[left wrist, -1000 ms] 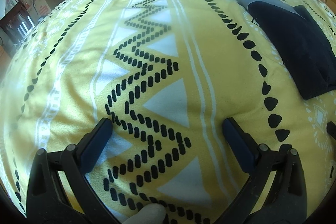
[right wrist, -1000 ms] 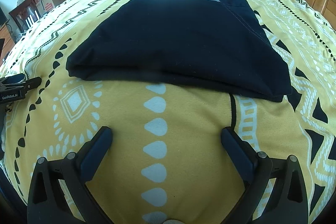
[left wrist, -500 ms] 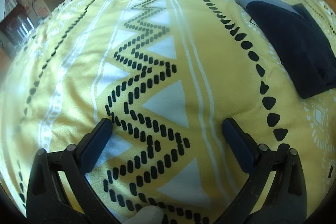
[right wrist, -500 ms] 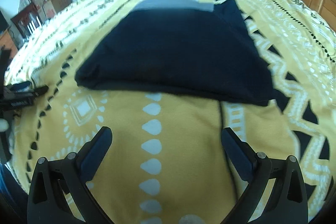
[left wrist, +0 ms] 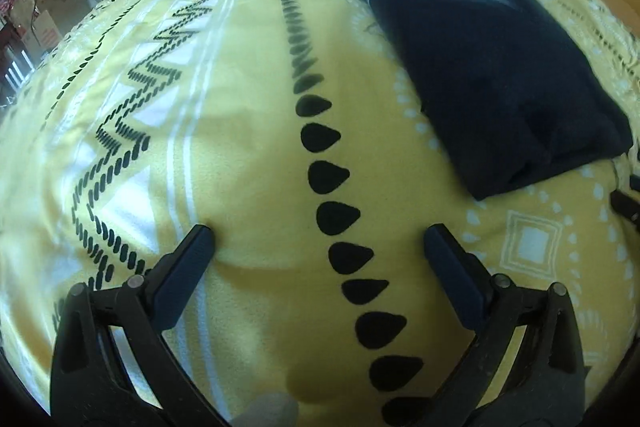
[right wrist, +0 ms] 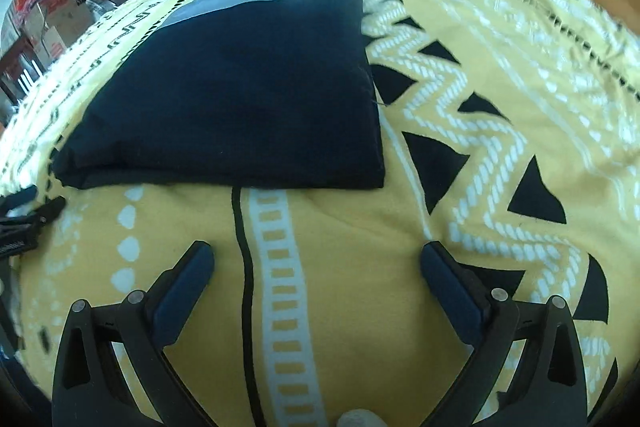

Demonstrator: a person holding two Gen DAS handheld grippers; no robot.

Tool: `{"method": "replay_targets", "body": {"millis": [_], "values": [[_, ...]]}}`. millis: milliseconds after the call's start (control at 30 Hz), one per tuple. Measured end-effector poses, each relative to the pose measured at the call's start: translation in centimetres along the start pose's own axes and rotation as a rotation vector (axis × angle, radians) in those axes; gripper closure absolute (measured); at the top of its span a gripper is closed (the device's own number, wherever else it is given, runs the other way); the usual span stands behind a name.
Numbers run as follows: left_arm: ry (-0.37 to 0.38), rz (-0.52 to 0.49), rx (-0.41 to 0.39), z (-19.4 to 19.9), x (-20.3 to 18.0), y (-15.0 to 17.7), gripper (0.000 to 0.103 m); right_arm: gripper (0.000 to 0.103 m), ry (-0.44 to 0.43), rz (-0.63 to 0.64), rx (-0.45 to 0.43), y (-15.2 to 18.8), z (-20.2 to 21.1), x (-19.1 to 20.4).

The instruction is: Fold small clothes

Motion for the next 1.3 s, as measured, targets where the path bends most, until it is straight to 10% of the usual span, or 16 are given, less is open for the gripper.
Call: {"method": "replay_targets", "body": {"millis": [1300], "values": [[0.031, 0.002, -0.01, -0.61, 0.28, -0.14, 0.0, 0.0, -0.005, -0.036, -0.047, 0.03, -0.42, -0.09]]}}
Point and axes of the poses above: each gripper's, at about its wrist camera, not at the fingertips, and z roughly against the way its jaws point, x to its left, y to its underside, the point moved 4 cm from there along -z, roughly the way its jaws point, and after that the axes turned 1 degree about -y, right-handed, at the moved point
